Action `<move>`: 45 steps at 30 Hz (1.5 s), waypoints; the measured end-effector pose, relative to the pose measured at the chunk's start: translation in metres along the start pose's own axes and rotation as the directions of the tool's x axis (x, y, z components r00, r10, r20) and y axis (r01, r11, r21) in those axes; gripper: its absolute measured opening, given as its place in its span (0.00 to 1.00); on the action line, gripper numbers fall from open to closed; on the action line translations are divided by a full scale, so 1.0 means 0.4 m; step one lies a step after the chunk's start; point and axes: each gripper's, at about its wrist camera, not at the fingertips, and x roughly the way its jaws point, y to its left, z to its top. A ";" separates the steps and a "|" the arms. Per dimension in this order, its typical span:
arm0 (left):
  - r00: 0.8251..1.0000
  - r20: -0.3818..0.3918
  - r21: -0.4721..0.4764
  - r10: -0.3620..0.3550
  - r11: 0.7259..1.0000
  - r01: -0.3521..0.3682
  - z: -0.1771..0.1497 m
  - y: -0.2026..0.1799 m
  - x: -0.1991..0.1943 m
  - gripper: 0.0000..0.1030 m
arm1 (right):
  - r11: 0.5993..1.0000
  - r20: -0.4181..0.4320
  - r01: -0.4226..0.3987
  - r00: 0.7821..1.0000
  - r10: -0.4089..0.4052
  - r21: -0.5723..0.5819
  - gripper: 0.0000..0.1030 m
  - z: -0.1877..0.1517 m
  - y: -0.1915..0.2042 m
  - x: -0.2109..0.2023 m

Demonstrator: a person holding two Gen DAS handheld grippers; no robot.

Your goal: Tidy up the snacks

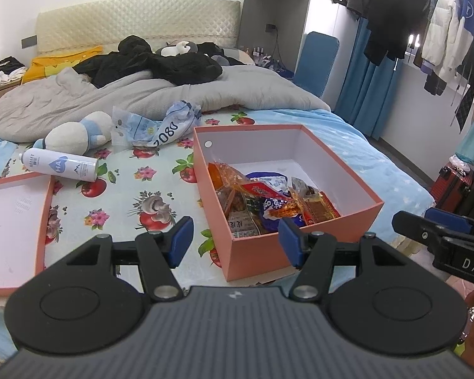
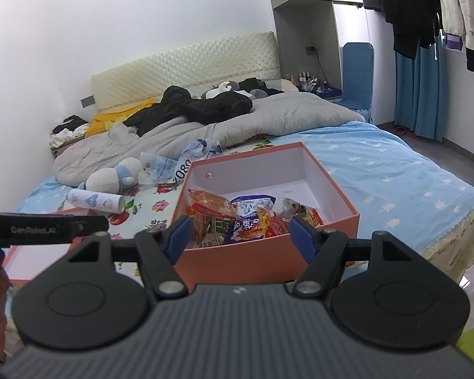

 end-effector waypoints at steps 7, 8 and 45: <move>1.000 -0.003 0.004 -0.006 1.000 0.006 0.004 -0.002 -0.005 0.65 | 1.000 -0.002 -0.003 1.000 0.003 0.003 0.69 0.004 0.002 -0.004; 1.000 -0.002 0.011 -0.008 1.000 0.008 0.004 -0.004 -0.007 0.65 | 1.000 -0.002 -0.006 1.000 0.006 0.002 0.69 0.008 0.003 -0.005; 0.998 -0.021 -0.011 0.059 0.998 -0.059 0.034 0.011 0.001 0.99 | 1.000 -0.001 0.025 1.000 -0.025 -0.017 1.00 0.014 0.001 0.023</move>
